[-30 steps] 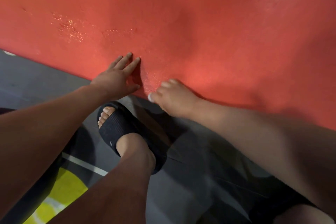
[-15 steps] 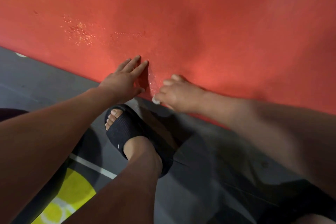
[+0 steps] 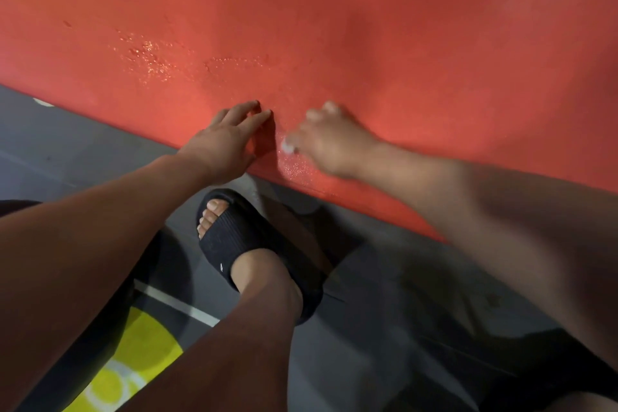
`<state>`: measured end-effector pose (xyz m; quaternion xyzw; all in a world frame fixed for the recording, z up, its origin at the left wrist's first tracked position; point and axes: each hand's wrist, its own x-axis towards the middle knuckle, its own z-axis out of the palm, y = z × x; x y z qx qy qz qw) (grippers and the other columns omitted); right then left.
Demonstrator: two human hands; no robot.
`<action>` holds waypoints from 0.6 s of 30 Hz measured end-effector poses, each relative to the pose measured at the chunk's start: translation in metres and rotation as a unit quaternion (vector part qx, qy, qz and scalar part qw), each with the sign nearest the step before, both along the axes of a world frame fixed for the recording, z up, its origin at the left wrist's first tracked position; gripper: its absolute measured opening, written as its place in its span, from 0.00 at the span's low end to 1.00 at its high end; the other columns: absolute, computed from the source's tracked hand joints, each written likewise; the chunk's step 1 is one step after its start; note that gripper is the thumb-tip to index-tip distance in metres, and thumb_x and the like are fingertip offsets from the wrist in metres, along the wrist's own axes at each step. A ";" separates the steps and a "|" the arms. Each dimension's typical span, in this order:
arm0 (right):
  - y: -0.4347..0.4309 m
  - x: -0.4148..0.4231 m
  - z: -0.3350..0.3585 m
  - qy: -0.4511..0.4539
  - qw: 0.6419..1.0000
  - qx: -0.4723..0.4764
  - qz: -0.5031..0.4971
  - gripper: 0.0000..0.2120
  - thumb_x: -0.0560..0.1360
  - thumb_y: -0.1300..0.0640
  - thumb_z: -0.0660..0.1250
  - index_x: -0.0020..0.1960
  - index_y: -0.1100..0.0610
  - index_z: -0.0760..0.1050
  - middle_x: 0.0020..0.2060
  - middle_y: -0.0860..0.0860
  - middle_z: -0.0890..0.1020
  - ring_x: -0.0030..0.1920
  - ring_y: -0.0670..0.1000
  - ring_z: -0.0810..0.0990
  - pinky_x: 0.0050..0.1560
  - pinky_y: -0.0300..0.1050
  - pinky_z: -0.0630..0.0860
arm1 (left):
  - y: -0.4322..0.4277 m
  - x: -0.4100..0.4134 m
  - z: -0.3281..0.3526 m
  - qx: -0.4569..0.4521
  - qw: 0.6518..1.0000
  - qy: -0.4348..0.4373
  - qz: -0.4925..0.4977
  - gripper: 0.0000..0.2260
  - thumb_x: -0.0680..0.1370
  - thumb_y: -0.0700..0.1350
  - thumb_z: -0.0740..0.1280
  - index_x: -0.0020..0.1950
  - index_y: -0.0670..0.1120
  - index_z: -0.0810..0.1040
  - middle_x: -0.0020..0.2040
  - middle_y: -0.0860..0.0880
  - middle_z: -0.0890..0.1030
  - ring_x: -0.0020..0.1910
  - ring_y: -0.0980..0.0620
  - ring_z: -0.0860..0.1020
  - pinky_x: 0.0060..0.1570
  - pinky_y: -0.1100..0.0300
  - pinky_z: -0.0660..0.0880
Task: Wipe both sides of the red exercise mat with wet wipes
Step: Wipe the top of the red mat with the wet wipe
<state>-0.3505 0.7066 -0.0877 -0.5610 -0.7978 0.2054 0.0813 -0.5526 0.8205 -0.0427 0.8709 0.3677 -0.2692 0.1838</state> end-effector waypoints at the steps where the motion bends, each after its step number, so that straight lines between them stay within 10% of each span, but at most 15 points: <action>1: 0.011 0.013 -0.001 -0.009 0.997 0.014 -0.079 0.11 0.80 0.56 0.58 0.59 0.48 0.76 0.50 0.51 0.81 0.58 0.58 0.74 0.56 0.53 0.61 | 0.002 0.000 0.000 0.003 1.000 -0.007 0.001 0.37 0.77 0.41 0.68 0.83 0.54 0.55 0.82 0.52 0.53 0.78 0.44 0.56 0.73 0.40 0.66; 4: 0.017 0.019 -0.004 -0.015 0.979 0.012 -0.205 0.10 0.79 0.57 0.58 0.58 0.51 0.74 0.49 0.54 0.81 0.56 0.59 0.74 0.53 0.52 0.59 | 0.007 -0.003 0.002 0.004 1.000 -0.010 0.021 0.36 0.77 0.37 0.65 0.82 0.54 0.56 0.80 0.52 0.55 0.78 0.46 0.57 0.72 0.43 0.67; 9: -0.037 -0.022 -0.010 0.049 0.997 0.032 0.054 0.10 0.71 0.58 0.71 0.52 0.50 0.80 0.38 0.49 0.80 0.44 0.56 0.78 0.49 0.52 0.71 | 0.005 0.003 0.001 0.009 0.999 -0.036 0.034 0.34 0.75 0.34 0.64 0.80 0.50 0.62 0.78 0.47 0.61 0.75 0.42 0.61 0.73 0.42 0.66; 12: -0.012 0.009 -0.006 0.015 0.996 0.018 0.084 0.11 0.78 0.56 0.65 0.58 0.47 0.78 0.47 0.49 0.82 0.53 0.56 0.77 0.57 0.56 0.68 | 0.005 0.008 0.001 0.016 0.999 -0.029 0.039 0.31 0.76 0.36 0.64 0.79 0.48 0.64 0.76 0.45 0.63 0.73 0.39 0.62 0.72 0.43 0.65; 18: 0.036 0.068 -0.003 -0.056 0.964 0.037 -0.257 0.11 0.80 0.58 0.59 0.60 0.49 0.74 0.53 0.54 0.80 0.58 0.59 0.74 0.56 0.54 0.64 | 0.008 0.022 0.009 0.014 0.999 0.007 0.049 0.29 0.77 0.40 0.65 0.79 0.47 0.64 0.76 0.45 0.63 0.74 0.40 0.61 0.73 0.45 0.65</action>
